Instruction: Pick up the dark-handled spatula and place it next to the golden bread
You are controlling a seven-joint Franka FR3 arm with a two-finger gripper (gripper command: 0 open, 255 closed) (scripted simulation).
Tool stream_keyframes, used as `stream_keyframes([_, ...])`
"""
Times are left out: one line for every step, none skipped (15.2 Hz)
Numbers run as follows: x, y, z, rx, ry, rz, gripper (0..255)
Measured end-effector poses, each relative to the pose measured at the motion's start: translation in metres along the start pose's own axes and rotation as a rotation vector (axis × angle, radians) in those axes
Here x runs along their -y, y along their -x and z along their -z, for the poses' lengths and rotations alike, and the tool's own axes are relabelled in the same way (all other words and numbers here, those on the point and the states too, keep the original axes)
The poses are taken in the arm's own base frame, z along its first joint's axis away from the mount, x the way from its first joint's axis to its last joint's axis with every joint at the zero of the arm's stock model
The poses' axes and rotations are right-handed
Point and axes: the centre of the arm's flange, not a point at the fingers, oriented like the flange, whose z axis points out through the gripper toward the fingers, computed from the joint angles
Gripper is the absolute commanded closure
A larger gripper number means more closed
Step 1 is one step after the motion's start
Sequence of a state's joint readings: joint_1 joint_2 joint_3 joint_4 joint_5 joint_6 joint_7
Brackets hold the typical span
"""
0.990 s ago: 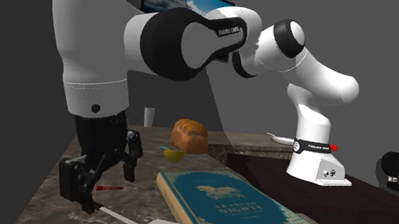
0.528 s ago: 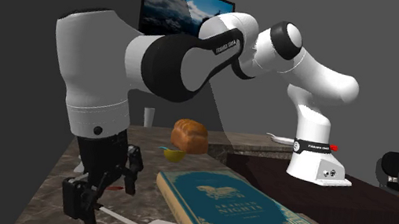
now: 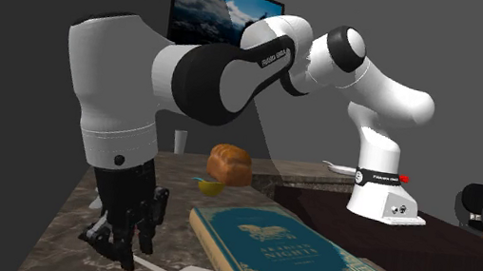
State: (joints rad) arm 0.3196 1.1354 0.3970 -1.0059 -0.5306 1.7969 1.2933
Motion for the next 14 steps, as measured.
stream_keyframes([0.000,0.000,0.000,0.000,0.000,0.000,255])
stream_keyframes([0.000,0.000,0.000,0.000,0.000,0.000,255])
stream_keyframes([0.000,0.000,0.000,0.000,0.000,0.000,255])
stream_keyframes([0.000,0.000,0.000,0.000,0.000,0.000,255])
stream_keyframes([0.000,0.000,0.000,0.000,0.000,0.000,255])
stream_keyframes([0.000,0.000,0.000,0.000,0.000,0.000,255])
stream_keyframes([0.000,0.000,0.000,0.000,0.000,0.000,255])
stream_keyframes([0.000,0.000,0.000,0.000,0.000,0.000,255])
stream_keyframes([-0.001,0.000,0.002,0.000,0.000,0.000,255])
stream_keyframes([-0.002,-0.001,0.006,0.000,0.000,0.000,255])
stream_keyframes([-0.003,-0.001,0.010,0.000,-0.001,-0.001,255])
stream_keyframes([-0.005,-0.001,0.015,-0.001,-0.002,-0.001,255])
stream_keyframes([-0.005,-0.002,0.020,-0.001,-0.002,-0.001,255])
stream_keyframes([-0.007,-0.001,0.025,-0.001,-0.002,-0.001,255])
